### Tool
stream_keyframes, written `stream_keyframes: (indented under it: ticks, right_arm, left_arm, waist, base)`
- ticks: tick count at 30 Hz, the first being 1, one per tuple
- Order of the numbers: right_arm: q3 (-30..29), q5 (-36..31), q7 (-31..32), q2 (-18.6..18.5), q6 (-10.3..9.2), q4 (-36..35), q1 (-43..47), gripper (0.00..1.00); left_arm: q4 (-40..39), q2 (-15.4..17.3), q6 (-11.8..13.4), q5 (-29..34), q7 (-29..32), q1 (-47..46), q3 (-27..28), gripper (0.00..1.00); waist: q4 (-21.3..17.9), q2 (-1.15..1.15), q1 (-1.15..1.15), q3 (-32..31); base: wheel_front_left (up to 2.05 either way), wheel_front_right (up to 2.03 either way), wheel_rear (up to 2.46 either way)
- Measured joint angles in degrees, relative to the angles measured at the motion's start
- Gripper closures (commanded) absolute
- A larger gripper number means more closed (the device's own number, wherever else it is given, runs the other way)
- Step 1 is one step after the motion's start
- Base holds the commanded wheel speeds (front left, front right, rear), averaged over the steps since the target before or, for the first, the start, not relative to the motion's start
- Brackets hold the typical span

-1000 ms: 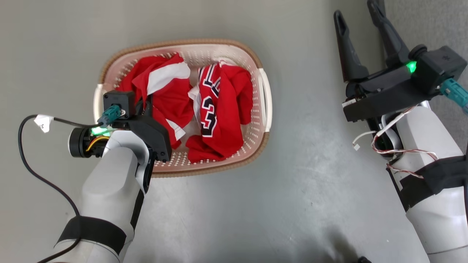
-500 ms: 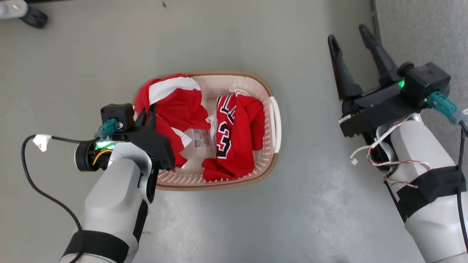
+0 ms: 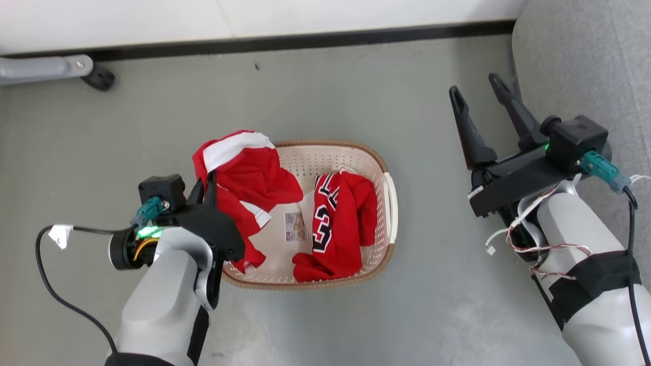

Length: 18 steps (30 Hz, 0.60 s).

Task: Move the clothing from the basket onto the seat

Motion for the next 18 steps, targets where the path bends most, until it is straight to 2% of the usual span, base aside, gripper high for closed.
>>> stream_keyframes:
  ticks: [18]
  right_arm:
    - [1.0,3.0,0.0,0.2,0.00,2.8,4.8,0.00]
  left_arm:
    - [-8.8,1.4,3.0,1.4,0.0,10.9,4.3,1.00]
  waist:
    - [1.0,0.00,0.01,-10.0]
  base:
    - [0.00,0.00,0.00]
